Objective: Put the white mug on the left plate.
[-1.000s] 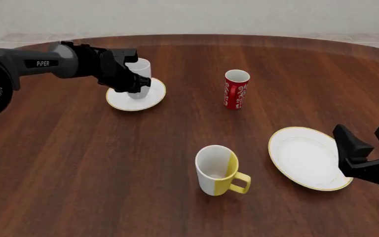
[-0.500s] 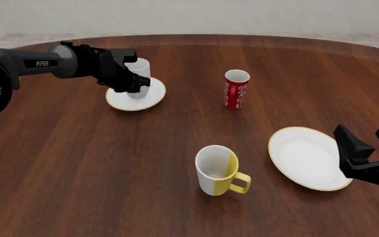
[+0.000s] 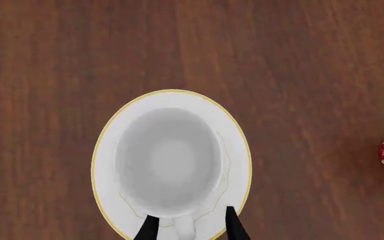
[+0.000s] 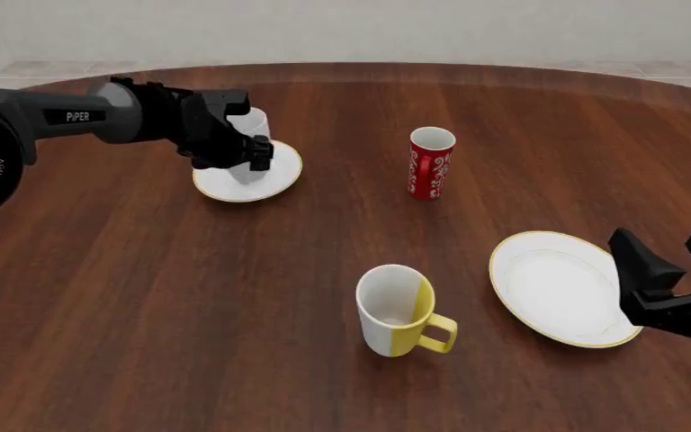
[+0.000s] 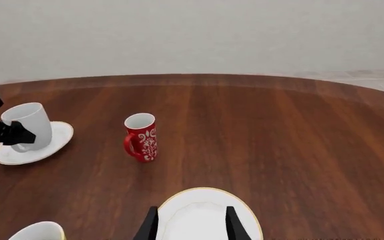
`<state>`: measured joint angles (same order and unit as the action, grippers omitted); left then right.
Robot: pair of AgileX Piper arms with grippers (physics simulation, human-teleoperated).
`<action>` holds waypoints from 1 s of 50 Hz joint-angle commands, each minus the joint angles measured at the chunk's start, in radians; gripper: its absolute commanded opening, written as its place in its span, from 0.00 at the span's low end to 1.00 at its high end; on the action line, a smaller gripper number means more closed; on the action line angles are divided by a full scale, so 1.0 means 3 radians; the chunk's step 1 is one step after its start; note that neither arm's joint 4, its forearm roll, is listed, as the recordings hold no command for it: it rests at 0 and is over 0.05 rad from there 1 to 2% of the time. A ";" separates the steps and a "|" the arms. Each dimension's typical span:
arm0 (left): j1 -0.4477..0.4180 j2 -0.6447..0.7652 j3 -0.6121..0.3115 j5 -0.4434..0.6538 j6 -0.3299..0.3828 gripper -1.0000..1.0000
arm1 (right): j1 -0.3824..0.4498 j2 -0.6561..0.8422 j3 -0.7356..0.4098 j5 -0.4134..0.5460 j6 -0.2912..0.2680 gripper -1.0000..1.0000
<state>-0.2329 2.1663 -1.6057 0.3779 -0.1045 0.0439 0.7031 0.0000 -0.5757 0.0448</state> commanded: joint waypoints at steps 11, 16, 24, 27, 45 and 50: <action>0.0033 0.0071 0.0001 0.0021 0.0001 1.00 | 0.0007 -0.0057 0.0000 0.0053 0.0008 1.00; 0.0029 0.0075 -0.0001 0.0024 -0.0012 1.00 | 0.0009 -0.0060 0.0000 0.0058 0.0005 1.00; 0.0027 0.0079 0.0059 -0.0020 -0.0022 1.00 | 0.0010 -0.0082 0.0000 0.0080 0.0007 1.00; 0.0009 0.0086 0.0089 -0.0046 -0.0045 1.00 | 0.0012 -0.0148 0.0000 0.0147 0.0007 1.00; -0.0028 0.0106 0.0257 -0.0167 -0.0100 1.00 | 0.0027 -0.0248 0.0000 0.0245 0.0012 1.00; -0.0031 0.0114 0.0259 -0.0165 -0.0119 1.00 | 0.0023 -0.0247 0.0000 0.0246 0.0014 1.00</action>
<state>-0.2386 2.1940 -1.5455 0.3401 -0.1305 0.0504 0.6365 0.0000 -0.5100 0.0485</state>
